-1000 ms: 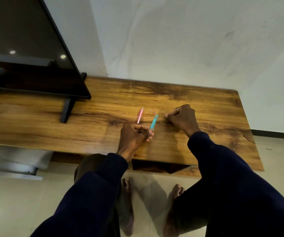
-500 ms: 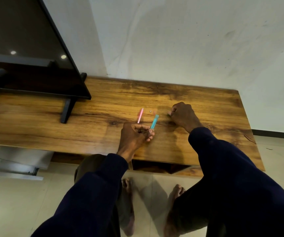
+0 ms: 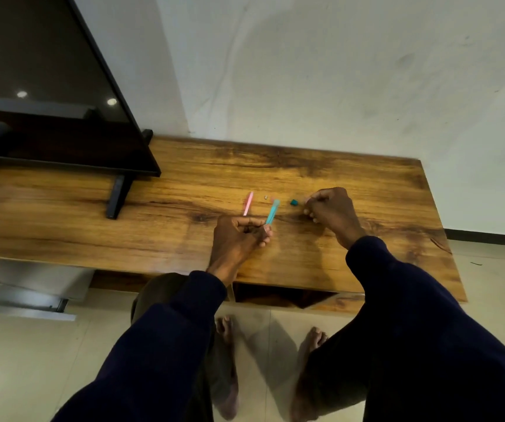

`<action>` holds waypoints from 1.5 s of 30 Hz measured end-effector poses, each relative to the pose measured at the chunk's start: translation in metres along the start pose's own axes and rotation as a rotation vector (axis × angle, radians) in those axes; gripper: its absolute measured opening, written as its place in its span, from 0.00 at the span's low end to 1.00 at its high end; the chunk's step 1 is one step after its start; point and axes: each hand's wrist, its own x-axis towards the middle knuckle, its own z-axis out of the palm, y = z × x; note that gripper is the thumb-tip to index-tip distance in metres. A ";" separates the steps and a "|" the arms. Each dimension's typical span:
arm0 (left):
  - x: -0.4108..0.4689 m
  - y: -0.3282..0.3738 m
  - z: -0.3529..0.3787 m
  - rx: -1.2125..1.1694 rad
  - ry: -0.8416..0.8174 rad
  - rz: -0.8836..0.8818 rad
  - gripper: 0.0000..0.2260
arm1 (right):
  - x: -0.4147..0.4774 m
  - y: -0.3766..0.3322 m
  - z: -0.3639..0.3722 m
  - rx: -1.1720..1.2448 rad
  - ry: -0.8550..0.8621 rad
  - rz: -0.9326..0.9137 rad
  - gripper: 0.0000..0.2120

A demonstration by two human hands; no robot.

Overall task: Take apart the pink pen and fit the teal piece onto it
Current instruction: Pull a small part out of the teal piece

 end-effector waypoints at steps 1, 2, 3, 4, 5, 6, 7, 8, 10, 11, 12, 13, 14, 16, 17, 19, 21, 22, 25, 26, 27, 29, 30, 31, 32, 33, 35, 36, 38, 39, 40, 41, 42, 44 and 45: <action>0.000 0.001 0.000 0.006 0.002 0.004 0.09 | -0.005 -0.002 0.000 0.142 -0.037 0.034 0.06; 0.000 0.002 0.001 0.015 0.006 0.011 0.09 | -0.010 -0.006 -0.001 0.296 -0.081 0.068 0.08; 0.000 0.003 0.001 0.028 0.012 0.021 0.09 | -0.014 -0.009 0.000 0.448 -0.124 0.099 0.09; 0.000 0.005 0.002 0.046 0.021 0.038 0.09 | -0.019 -0.012 0.000 0.573 -0.158 0.126 0.10; 0.000 0.006 0.003 0.070 0.032 0.060 0.08 | -0.021 -0.015 0.000 0.670 -0.185 0.155 0.11; 0.000 0.009 0.004 0.101 0.046 0.084 0.08 | -0.023 -0.018 0.001 0.744 -0.206 0.188 0.11; 0.000 0.011 0.005 0.140 0.064 0.111 0.08 | -0.024 -0.021 0.002 0.809 -0.229 0.223 0.12; -0.001 0.015 0.006 0.183 0.081 0.141 0.08 | -0.025 -0.023 0.003 0.863 -0.255 0.261 0.13; -0.003 0.022 0.009 0.268 0.106 0.230 0.09 | -0.028 -0.027 0.006 0.951 -0.313 0.323 0.16; -0.005 0.025 0.009 0.314 0.116 0.290 0.09 | -0.028 -0.028 0.008 0.981 -0.337 0.345 0.18; -0.006 0.028 0.010 0.371 0.128 0.352 0.10 | -0.029 -0.029 0.010 1.002 -0.351 0.363 0.20; -0.007 0.030 0.011 0.433 0.141 0.409 0.10 | -0.029 -0.029 0.011 1.020 -0.356 0.378 0.21; -0.008 0.032 0.011 0.494 0.153 0.460 0.10 | -0.030 -0.029 0.012 1.033 -0.362 0.390 0.21; -0.006 0.038 0.012 0.611 0.173 0.544 0.10 | -0.031 -0.029 0.012 1.045 -0.392 0.407 0.20; -0.005 0.041 0.012 0.664 0.180 0.578 0.10 | -0.031 -0.028 0.012 1.042 -0.413 0.411 0.20; -0.004 0.047 0.013 0.746 0.182 0.621 0.11 | -0.032 -0.026 0.013 1.034 -0.451 0.420 0.18; -0.003 0.050 0.013 0.798 0.178 0.640 0.11 | -0.033 -0.025 0.012 1.019 -0.465 0.418 0.14; -0.002 0.050 0.013 0.808 0.178 0.645 0.12 | -0.033 -0.025 0.011 1.010 -0.466 0.413 0.13; 0.000 0.049 0.013 0.796 0.179 0.647 0.12 | -0.034 -0.024 0.010 0.993 -0.465 0.401 0.09; 0.001 0.048 0.012 0.788 0.179 0.645 0.12 | -0.034 -0.024 0.010 0.989 -0.464 0.401 0.09; 0.002 0.047 0.012 0.780 0.180 0.643 0.12 | -0.034 -0.024 0.010 0.982 -0.466 0.402 0.09; 0.005 0.043 0.010 0.753 0.189 0.633 0.11 | -0.034 -0.025 0.009 0.952 -0.491 0.391 0.10; 0.006 0.041 0.008 0.728 0.197 0.622 0.10 | -0.033 -0.024 0.009 0.923 -0.509 0.375 0.11; 0.007 0.038 0.005 0.693 0.209 0.606 0.10 | -0.031 -0.022 0.008 0.886 -0.529 0.353 0.12; 0.008 0.035 0.002 0.653 0.224 0.584 0.10 | -0.030 -0.021 0.006 0.839 -0.546 0.323 0.12; 0.009 0.032 -0.002 0.612 0.241 0.556 0.09 | -0.029 -0.019 0.004 0.782 -0.560 0.287 0.11; 0.010 0.029 -0.008 0.539 0.254 0.478 0.09 | -0.028 -0.017 -0.001 0.664 -0.571 0.216 0.09; 0.010 0.027 -0.011 0.489 0.247 0.429 0.09 | -0.027 -0.016 -0.004 0.616 -0.568 0.187 0.09; 0.008 0.025 -0.013 0.379 0.233 0.336 0.07 | -0.025 -0.015 -0.010 0.530 -0.558 0.151 0.10; 0.007 0.024 -0.013 0.338 0.235 0.302 0.06 | -0.024 -0.015 -0.012 0.490 -0.551 0.144 0.10; 0.007 0.021 -0.013 0.310 0.240 0.275 0.06 | -0.023 -0.015 -0.014 0.455 -0.536 0.143 0.10; 0.008 0.018 -0.012 0.293 0.246 0.250 0.06 | -0.022 -0.014 -0.016 0.427 -0.511 0.146 0.10; 0.008 0.014 -0.010 0.288 0.252 0.224 0.06 | -0.021 -0.012 -0.017 0.410 -0.477 0.147 0.09; 0.008 0.008 -0.005 0.285 0.264 0.171 0.06 | -0.020 -0.008 -0.019 0.417 -0.400 0.141 0.09; 0.008 0.005 -0.001 0.265 0.274 0.149 0.04 | -0.019 -0.007 -0.018 0.434 -0.363 0.135 0.08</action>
